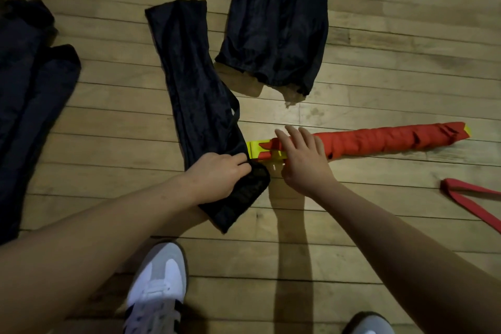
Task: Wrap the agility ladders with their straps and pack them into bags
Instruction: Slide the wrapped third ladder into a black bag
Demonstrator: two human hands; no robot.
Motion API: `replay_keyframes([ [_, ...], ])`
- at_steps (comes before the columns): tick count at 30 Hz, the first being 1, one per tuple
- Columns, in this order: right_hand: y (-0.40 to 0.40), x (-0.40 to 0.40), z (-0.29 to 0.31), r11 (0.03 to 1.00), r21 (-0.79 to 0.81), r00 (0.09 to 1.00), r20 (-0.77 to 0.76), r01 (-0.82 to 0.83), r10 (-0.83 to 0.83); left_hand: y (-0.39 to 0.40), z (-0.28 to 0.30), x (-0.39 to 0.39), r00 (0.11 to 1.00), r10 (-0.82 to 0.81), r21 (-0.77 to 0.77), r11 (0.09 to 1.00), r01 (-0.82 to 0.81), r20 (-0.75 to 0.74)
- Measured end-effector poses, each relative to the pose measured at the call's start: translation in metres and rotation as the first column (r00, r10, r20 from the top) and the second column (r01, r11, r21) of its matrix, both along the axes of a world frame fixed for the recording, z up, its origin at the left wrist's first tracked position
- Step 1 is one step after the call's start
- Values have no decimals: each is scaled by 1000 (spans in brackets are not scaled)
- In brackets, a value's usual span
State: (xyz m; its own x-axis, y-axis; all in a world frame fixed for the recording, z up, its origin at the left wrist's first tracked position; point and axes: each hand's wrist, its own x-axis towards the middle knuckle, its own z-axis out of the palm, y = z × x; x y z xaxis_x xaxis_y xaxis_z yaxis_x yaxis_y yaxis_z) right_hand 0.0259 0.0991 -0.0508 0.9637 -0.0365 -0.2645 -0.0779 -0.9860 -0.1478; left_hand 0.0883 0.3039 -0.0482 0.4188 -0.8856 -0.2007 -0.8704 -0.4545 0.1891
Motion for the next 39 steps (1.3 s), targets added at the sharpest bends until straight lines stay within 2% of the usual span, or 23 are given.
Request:
replay_keyframes([
  [5, -13, 13, -20, 970, -199, 989, 7, -143, 147, -9, -11, 5, 999, -36, -80, 996, 37, 10],
  [11, -31, 17, -30, 872, -388, 940, 39, -297, 338, -3, -20, -1, 996, -66, -134, 988, 73, 52],
  [17, -35, 7, -22, 848, -327, 876, 105, -417, 471, 3, -18, -8, 992, -75, -160, 983, 90, 97],
  [21, -34, -2, -11, 884, -261, 871, 210, -389, 445, 5, -10, -9, 994, -46, -167, 984, 63, 104],
  [24, -33, -7, -4, 900, -259, 884, 225, -350, 409, 10, -9, -8, 995, -32, -119, 992, 44, 98],
  [30, -35, -21, 12, 947, -218, 912, 286, -236, 293, -1, 2, -1, 980, 193, 101, 977, -187, -57],
  [34, -36, -33, 20, 965, -156, 902, 347, -213, 255, -15, 10, 24, 952, 265, 64, 964, -258, -153],
  [37, -31, -40, 19, 956, -140, 899, 328, -259, 291, -23, 18, 35, 908, 335, 52, 941, -333, -251],
  [39, -27, -42, 16, 953, -134, 905, 299, -273, 302, -27, 28, 37, 889, 379, 57, 924, -377, -258],
])
